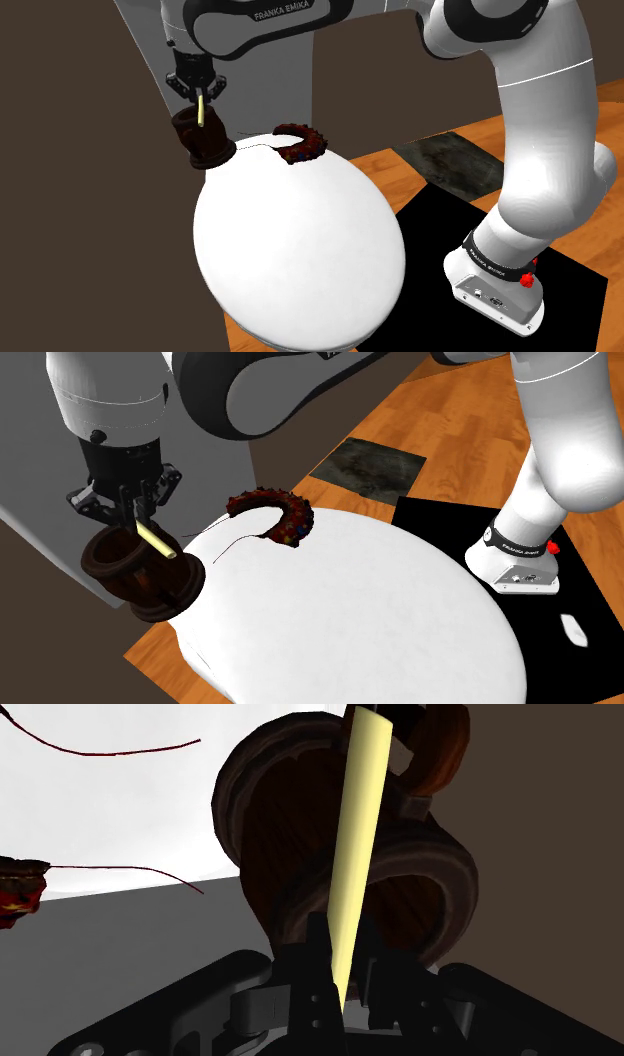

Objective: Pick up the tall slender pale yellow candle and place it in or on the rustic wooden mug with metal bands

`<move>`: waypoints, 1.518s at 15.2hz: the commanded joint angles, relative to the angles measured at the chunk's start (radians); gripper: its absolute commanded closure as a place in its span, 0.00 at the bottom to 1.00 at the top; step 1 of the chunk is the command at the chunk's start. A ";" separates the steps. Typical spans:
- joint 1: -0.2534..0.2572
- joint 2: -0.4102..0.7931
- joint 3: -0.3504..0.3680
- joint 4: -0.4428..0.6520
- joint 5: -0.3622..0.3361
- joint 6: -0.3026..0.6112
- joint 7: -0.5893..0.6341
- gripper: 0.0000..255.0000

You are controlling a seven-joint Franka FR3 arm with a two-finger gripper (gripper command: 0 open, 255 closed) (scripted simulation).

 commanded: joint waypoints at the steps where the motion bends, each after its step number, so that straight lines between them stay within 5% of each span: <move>1: -0.001 0.000 0.000 -0.003 0.000 0.003 0.001 1.00; 5: -0.001 0.000 0.000 -0.003 0.000 0.002 0.000 1.00; 6: -0.001 0.000 0.000 -0.003 0.000 0.002 0.000 0.00; 23: -0.018 -0.065 0.034 0.019 0.044 -0.072 -0.021 0.00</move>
